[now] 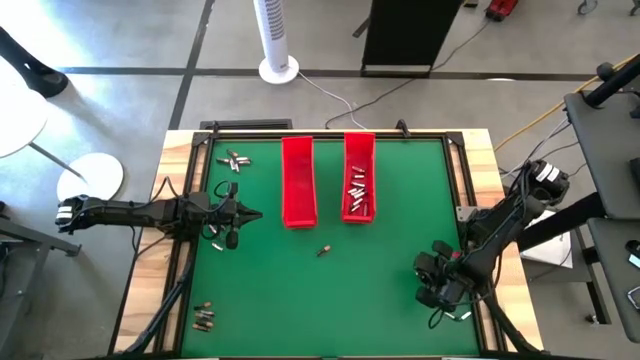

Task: Sort batteries
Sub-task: Put the silver battery into the right red bin

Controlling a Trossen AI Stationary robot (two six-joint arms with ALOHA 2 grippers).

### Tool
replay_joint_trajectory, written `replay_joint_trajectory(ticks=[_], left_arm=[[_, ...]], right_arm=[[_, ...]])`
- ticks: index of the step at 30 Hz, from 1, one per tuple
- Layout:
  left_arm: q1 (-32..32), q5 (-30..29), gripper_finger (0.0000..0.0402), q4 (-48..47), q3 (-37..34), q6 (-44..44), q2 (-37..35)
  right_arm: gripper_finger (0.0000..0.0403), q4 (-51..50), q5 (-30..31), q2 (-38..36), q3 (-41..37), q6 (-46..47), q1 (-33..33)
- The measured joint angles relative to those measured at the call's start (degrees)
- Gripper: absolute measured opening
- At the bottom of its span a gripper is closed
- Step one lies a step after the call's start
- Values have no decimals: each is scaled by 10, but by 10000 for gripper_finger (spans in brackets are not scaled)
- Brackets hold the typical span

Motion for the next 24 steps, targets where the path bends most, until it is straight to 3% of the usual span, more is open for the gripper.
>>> replay_joint_trajectory(ticks=[10,17,24], left_arm=[[0,0,0,0,0,0,0],[0,0,0,0,0,0,0],[0,0,0,0,0,0,0]], right_arm=[[13,1,85,48,-1,28,68],[13,36,90,109,1,70,94],[13,42,94,121,0,71,94]])
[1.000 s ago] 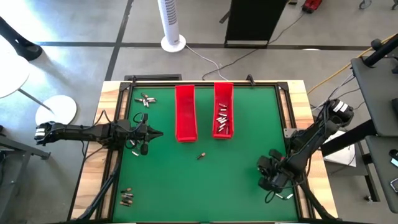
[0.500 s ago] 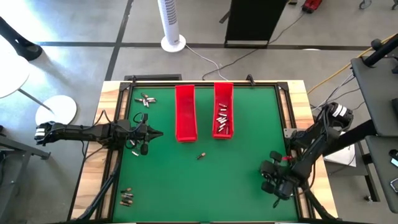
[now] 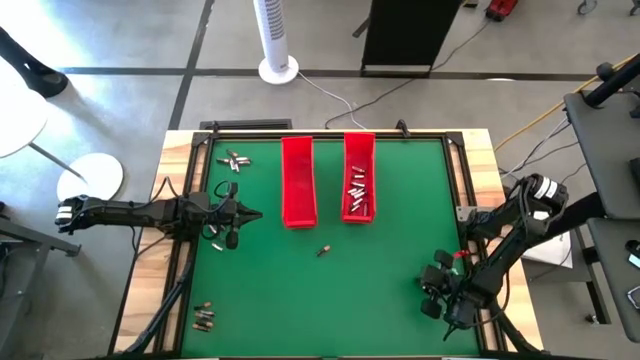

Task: Sort batteries
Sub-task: Put the silver battery into the right red bin

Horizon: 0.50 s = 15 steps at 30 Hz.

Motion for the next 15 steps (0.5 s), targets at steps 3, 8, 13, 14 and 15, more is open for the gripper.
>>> replay_joint_trajectory(ticks=[3,8,13,14,15], left_arm=[[0,0,0,0,0,0,0],[0,0,0,0,0,0,0],[0,0,0,0,0,0,0],[0,0,0,0,0,0,0],[0,0,0,0,0,0,0]], right_arm=[[13,-2,0,-10,-2,2,-1],[13,-11,0,-41,-1,2,-1],[14,-56,-30,-86,1,-25,-6],[18,-87,-44,-97,7,-30,-9],[25,-123,-52,-106,14,-32,-12]])
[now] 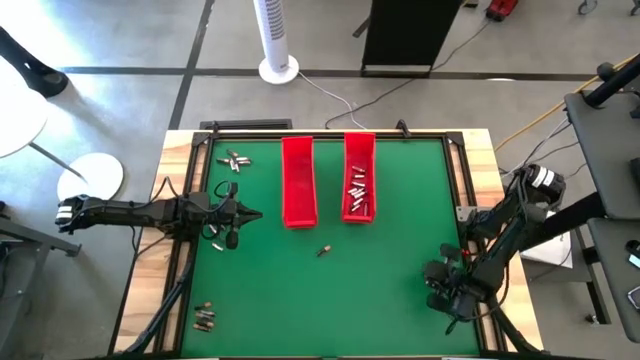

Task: Sort batteries
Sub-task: Put the silver battery into the right red bin

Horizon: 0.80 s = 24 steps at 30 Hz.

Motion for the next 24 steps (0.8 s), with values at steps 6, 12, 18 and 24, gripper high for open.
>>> replay_joint_trajectory(ticks=[6,12,18,24], left_arm=[[0,0,0,0,0,0,0],[0,0,0,0,0,0,0],[0,0,0,0,0,0,0],[0,0,0,0,0,0,0]], right_arm=[[110,-215,17,-62,32,64,-43],[179,-228,-25,-110,28,-71,-163],[208,-182,-65,-116,32,-320,-335],[206,-169,-99,-106,33,-526,-524]])
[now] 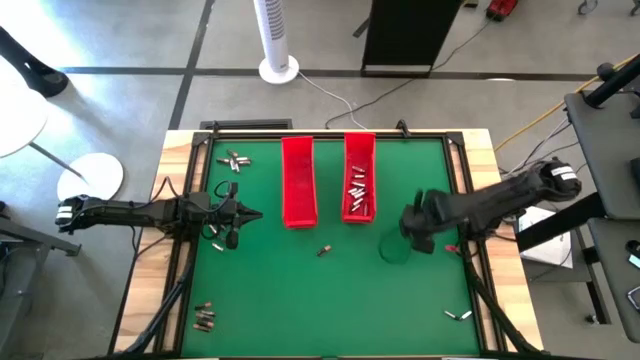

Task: Sort batteries
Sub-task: Put the silver battery into the right red bin

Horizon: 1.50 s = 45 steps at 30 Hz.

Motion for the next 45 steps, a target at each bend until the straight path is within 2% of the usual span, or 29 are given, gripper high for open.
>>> replay_joint_trajectory(ticks=[3,6,10,14,16,26,34,38,40,42,45], left_arm=[[0,0,0,0,0,0,0],[0,0,0,0,0,0,0],[0,0,0,0,0,0,0],[0,0,0,0,0,0,0],[0,0,0,0,0,0,0],[0,0,0,0,0,0,0],[0,0,0,0,0,0,0],[0,0,0,0,0,0,0],[0,0,0,0,0,0,0],[0,0,0,0,0,0,0],[0,0,0,0,0,0,0]], right_arm=[[202,26,-68,1,0,-58,-83],[199,32,-115,11,6,-97,-126],[201,35,-89,23,37,-196,-155],[203,38,2,42,74,-301,-200],[201,42,25,55,89,-355,-235],[192,112,-20,112,114,-573,-433],[183,147,-25,222,138,-596,-529],[173,130,-34,293,178,-584,-547],[164,115,-58,322,197,-583,-553],[151,105,-84,343,213,-576,-558],[124,97,-89,360,225,-563,-559]])
